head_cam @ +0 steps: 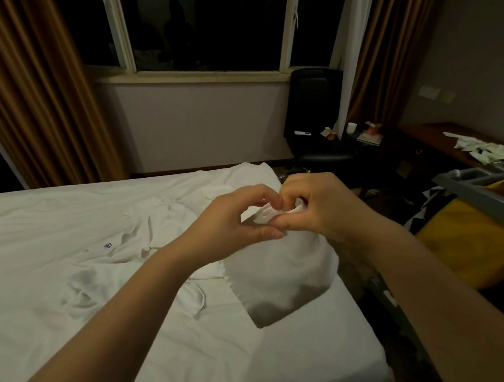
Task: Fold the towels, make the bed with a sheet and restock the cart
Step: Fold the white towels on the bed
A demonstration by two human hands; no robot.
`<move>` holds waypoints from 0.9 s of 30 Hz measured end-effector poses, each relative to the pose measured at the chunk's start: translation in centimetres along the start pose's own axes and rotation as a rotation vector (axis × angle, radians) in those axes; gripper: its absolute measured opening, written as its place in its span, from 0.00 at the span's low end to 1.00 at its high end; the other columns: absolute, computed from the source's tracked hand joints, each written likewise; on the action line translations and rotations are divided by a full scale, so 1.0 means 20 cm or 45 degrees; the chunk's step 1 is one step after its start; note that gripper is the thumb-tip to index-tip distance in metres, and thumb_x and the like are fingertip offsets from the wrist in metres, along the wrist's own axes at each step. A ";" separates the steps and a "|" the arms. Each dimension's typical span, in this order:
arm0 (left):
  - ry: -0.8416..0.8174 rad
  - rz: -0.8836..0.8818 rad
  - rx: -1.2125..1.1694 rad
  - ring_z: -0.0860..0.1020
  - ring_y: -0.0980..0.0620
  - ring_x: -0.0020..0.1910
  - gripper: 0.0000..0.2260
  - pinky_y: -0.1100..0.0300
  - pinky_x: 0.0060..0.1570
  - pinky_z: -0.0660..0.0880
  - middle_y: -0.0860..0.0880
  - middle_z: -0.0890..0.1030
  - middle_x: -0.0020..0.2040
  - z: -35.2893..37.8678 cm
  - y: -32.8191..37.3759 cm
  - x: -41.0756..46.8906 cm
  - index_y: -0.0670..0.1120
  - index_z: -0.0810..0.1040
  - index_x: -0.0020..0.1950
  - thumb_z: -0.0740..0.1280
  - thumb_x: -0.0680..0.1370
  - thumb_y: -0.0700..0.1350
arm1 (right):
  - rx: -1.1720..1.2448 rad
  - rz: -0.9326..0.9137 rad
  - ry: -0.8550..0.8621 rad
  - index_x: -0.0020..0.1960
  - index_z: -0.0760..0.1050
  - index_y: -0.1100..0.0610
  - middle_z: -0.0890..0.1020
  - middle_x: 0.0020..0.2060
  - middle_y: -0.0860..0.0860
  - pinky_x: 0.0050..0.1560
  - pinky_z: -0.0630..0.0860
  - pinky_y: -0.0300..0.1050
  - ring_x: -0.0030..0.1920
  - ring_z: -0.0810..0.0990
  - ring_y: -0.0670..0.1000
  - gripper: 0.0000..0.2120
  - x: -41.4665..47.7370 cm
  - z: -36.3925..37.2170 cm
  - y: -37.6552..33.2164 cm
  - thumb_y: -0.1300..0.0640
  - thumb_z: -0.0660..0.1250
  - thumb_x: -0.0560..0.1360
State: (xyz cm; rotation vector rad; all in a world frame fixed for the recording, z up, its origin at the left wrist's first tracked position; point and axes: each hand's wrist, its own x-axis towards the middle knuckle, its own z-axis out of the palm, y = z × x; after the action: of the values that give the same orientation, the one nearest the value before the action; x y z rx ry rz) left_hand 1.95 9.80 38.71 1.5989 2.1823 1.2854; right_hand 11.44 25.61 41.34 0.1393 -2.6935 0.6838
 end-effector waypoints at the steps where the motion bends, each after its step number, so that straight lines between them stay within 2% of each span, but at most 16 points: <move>1: 0.005 -0.009 -0.003 0.73 0.70 0.50 0.15 0.75 0.53 0.68 0.67 0.76 0.48 0.01 0.00 0.00 0.61 0.73 0.49 0.74 0.69 0.49 | 0.001 0.009 0.006 0.36 0.78 0.62 0.79 0.36 0.53 0.42 0.75 0.52 0.37 0.76 0.52 0.14 -0.01 0.00 0.00 0.51 0.76 0.66; 5: -0.028 -0.017 0.052 0.74 0.62 0.47 0.12 0.66 0.49 0.72 0.59 0.79 0.44 0.04 0.01 -0.01 0.61 0.73 0.45 0.74 0.70 0.48 | 0.070 0.047 0.022 0.35 0.78 0.59 0.79 0.36 0.52 0.42 0.76 0.54 0.37 0.77 0.52 0.15 -0.04 0.00 -0.03 0.48 0.76 0.64; 7: 0.047 0.022 0.078 0.74 0.61 0.47 0.06 0.66 0.48 0.73 0.57 0.80 0.43 0.04 0.01 -0.01 0.55 0.80 0.46 0.73 0.71 0.48 | 0.070 0.050 0.027 0.35 0.77 0.59 0.79 0.35 0.52 0.41 0.75 0.51 0.38 0.76 0.51 0.14 -0.06 0.00 -0.03 0.49 0.76 0.65; 8: 0.072 0.033 0.112 0.74 0.60 0.47 0.06 0.65 0.47 0.73 0.56 0.81 0.43 0.04 0.01 -0.02 0.51 0.82 0.47 0.72 0.71 0.50 | 0.080 0.051 0.049 0.35 0.77 0.59 0.79 0.35 0.52 0.41 0.74 0.50 0.38 0.75 0.51 0.14 -0.06 0.01 -0.03 0.49 0.76 0.65; 10: 0.027 -0.004 0.162 0.74 0.58 0.44 0.18 0.64 0.42 0.71 0.54 0.79 0.38 0.05 0.01 -0.02 0.46 0.84 0.47 0.66 0.70 0.59 | 0.112 0.054 0.112 0.35 0.77 0.59 0.79 0.35 0.53 0.39 0.74 0.49 0.38 0.75 0.51 0.15 -0.07 0.01 -0.03 0.48 0.75 0.65; 12: -0.052 -0.094 0.124 0.72 0.56 0.34 0.26 0.62 0.33 0.67 0.51 0.75 0.31 0.06 0.02 -0.03 0.41 0.82 0.42 0.61 0.66 0.64 | 0.116 0.060 0.129 0.35 0.77 0.60 0.79 0.36 0.54 0.39 0.75 0.47 0.39 0.75 0.51 0.17 -0.08 0.00 -0.04 0.45 0.74 0.65; 14: -0.071 -0.168 0.080 0.69 0.55 0.29 0.25 0.63 0.29 0.63 0.50 0.72 0.27 0.06 0.02 -0.03 0.41 0.81 0.37 0.62 0.66 0.64 | 0.096 0.113 0.020 0.36 0.78 0.58 0.79 0.36 0.52 0.40 0.77 0.42 0.40 0.76 0.49 0.15 -0.08 -0.03 -0.06 0.46 0.74 0.65; 15: -0.080 -0.178 0.074 0.69 0.55 0.28 0.21 0.63 0.29 0.63 0.51 0.73 0.27 0.05 0.02 -0.04 0.43 0.81 0.36 0.65 0.69 0.62 | 0.104 0.169 -0.103 0.36 0.79 0.56 0.79 0.36 0.50 0.39 0.77 0.37 0.40 0.77 0.46 0.13 -0.08 -0.05 -0.07 0.47 0.75 0.65; 17: -0.126 -0.180 0.091 0.72 0.53 0.31 0.12 0.61 0.29 0.67 0.48 0.78 0.31 0.03 0.02 -0.04 0.45 0.83 0.39 0.69 0.72 0.53 | 0.132 0.298 -0.413 0.37 0.79 0.50 0.78 0.35 0.47 0.36 0.73 0.31 0.36 0.75 0.40 0.07 -0.08 -0.09 -0.06 0.47 0.73 0.67; 19: -0.223 -0.200 0.106 0.74 0.50 0.36 0.15 0.57 0.35 0.71 0.42 0.82 0.39 0.01 0.03 -0.04 0.41 0.84 0.46 0.69 0.72 0.52 | 0.145 0.383 -0.576 0.39 0.79 0.48 0.79 0.36 0.49 0.40 0.73 0.33 0.35 0.75 0.39 0.05 -0.08 -0.12 -0.04 0.48 0.72 0.69; 22: -0.334 -0.230 0.098 0.76 0.50 0.39 0.17 0.56 0.39 0.73 0.40 0.82 0.43 -0.01 0.08 -0.03 0.41 0.82 0.49 0.67 0.73 0.54 | 0.249 0.411 -0.422 0.38 0.79 0.55 0.80 0.38 0.57 0.44 0.75 0.38 0.38 0.78 0.48 0.08 -0.07 -0.13 -0.02 0.50 0.70 0.71; 25: -0.172 -0.270 0.015 0.78 0.54 0.38 0.16 0.59 0.38 0.75 0.45 0.82 0.42 -0.03 0.10 -0.02 0.44 0.83 0.47 0.66 0.72 0.55 | 0.516 0.377 -0.042 0.41 0.77 0.53 0.81 0.38 0.54 0.45 0.80 0.39 0.39 0.81 0.49 0.03 -0.08 -0.09 -0.03 0.55 0.69 0.73; 26: -0.090 -0.276 -0.015 0.78 0.58 0.37 0.14 0.63 0.38 0.75 0.50 0.82 0.40 -0.03 0.09 -0.03 0.46 0.83 0.46 0.66 0.73 0.55 | 0.646 0.387 0.062 0.45 0.76 0.51 0.82 0.39 0.52 0.46 0.81 0.41 0.41 0.82 0.50 0.03 -0.08 -0.07 -0.02 0.57 0.69 0.73; 27: -0.015 -0.274 -0.039 0.78 0.63 0.36 0.10 0.67 0.39 0.75 0.54 0.81 0.38 -0.03 0.08 -0.04 0.48 0.82 0.45 0.66 0.74 0.53 | 0.750 0.401 0.124 0.49 0.75 0.48 0.82 0.41 0.51 0.47 0.81 0.44 0.43 0.83 0.50 0.08 -0.09 -0.05 0.00 0.57 0.69 0.73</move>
State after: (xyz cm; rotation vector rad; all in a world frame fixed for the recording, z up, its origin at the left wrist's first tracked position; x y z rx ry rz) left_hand 3.08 8.97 39.94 1.3139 2.2435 1.2356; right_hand 13.42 26.04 41.56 -0.1725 -2.3618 1.5217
